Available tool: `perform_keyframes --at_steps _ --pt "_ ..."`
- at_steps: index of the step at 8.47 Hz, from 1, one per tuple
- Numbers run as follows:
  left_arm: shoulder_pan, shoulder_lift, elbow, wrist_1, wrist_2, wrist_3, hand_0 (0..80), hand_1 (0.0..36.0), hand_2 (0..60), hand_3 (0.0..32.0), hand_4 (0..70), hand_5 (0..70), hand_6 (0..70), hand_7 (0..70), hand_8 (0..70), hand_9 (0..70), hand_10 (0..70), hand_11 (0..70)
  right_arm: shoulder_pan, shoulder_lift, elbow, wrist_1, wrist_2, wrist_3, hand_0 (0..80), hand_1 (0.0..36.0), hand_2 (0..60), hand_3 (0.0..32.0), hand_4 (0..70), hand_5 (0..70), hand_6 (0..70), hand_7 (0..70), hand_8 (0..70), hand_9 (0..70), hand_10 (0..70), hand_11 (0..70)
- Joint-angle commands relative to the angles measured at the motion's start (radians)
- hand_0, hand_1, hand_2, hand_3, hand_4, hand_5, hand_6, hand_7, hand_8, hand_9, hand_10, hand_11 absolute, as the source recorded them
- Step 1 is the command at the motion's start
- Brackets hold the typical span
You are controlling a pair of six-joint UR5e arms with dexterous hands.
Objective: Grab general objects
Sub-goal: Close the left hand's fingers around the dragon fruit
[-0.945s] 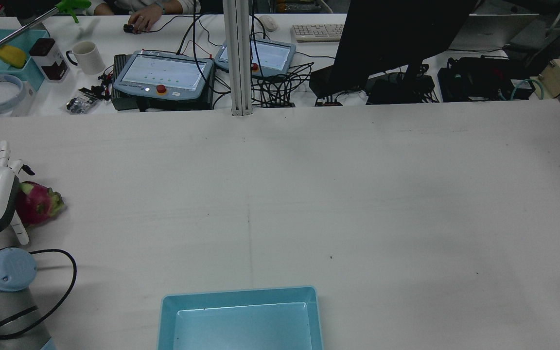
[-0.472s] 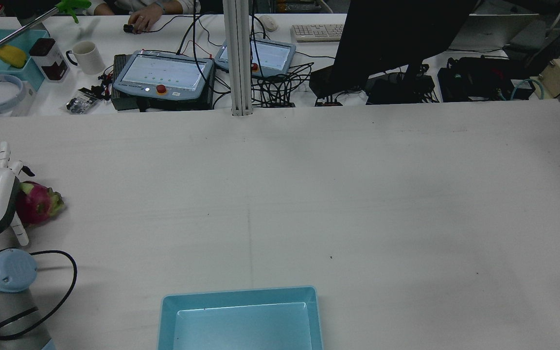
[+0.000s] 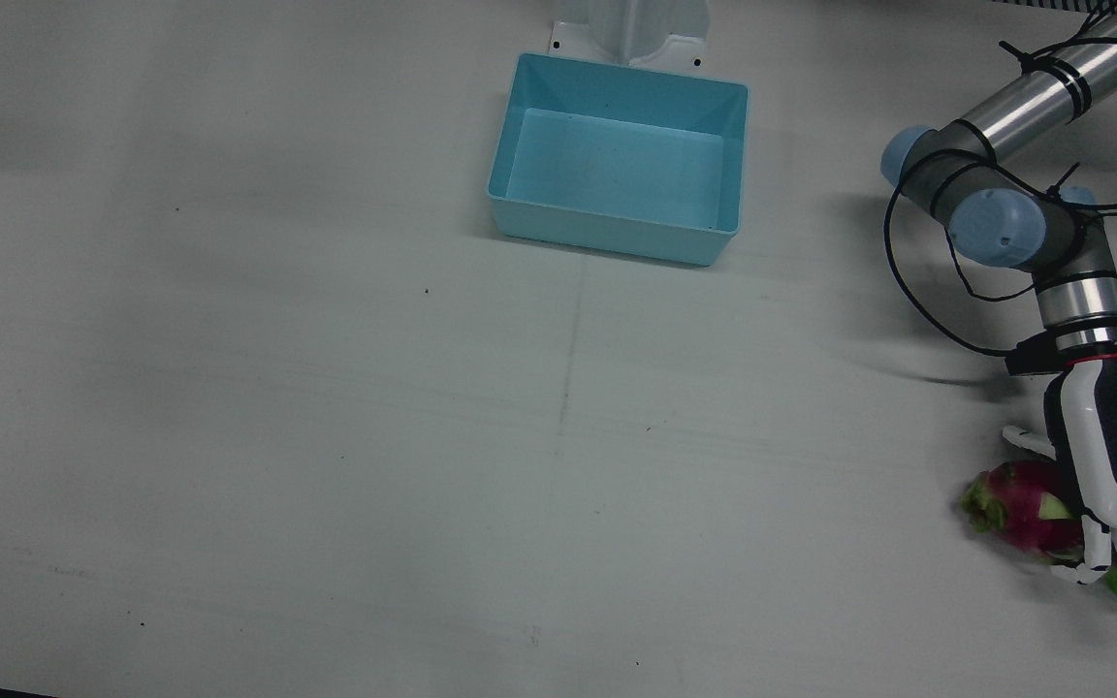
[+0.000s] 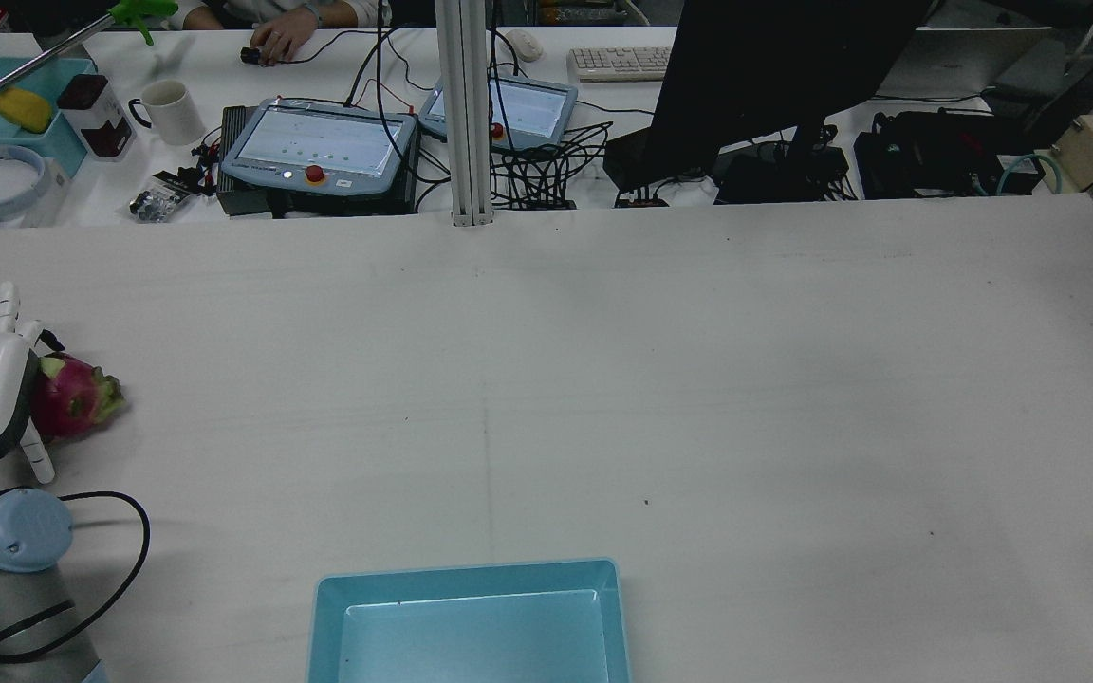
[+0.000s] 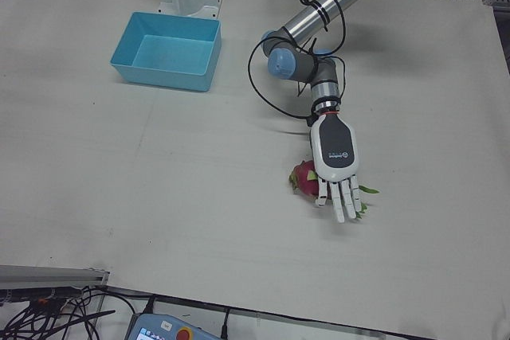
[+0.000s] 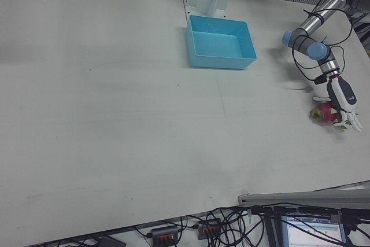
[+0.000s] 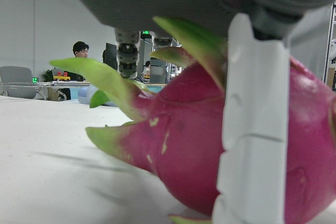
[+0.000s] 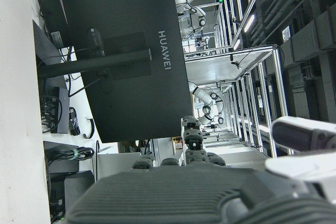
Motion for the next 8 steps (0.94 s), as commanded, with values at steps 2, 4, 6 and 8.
perform_keyframes --at_steps 2,4,6,8 --pt "-0.003 -0.003 0.007 -0.005 -0.002 0.0 80.0 36.0 29.4 3.2 3.4 0.0 0.0 0.0 4.2 1.5 2.0 7.1 0.0 -0.001 0.0 -0.001 0.001 -0.001 0.0 0.0 0.0 0.0 0.0 0.0 0.0 0.0 0.0 0.0 0.0 0.0" --pt "-0.007 -0.005 0.024 -0.018 -0.002 0.0 80.0 36.0 32.0 2.0 4.1 0.0 0.0 0.0 4.1 1.6 2.4 7.7 0.0 -0.001 0.0 0.001 0.0 -0.001 0.0 0.0 0.0 0.0 0.0 0.0 0.0 0.0 0.0 0.0 0.0 0.0" --pt "-0.009 -0.005 0.03 -0.022 -0.002 0.0 56.0 36.0 60.0 0.0 17.1 24.5 11.3 12.7 9.6 10.6 8.8 16.6 0.0 -0.001 0.001 -0.001 0.001 0.0 0.0 0.0 0.0 0.0 0.0 0.0 0.0 0.0 0.0 0.0 0.0 0.0" --pt "-0.013 -0.005 0.03 -0.023 -0.002 0.0 54.5 36.0 60.0 0.0 32.7 54.0 34.6 31.5 28.6 36.2 24.1 38.2 0.0 -0.001 0.001 -0.001 0.0 0.0 0.0 0.0 0.0 0.0 0.0 0.0 0.0 0.0 0.0 0.0 0.0 0.0"
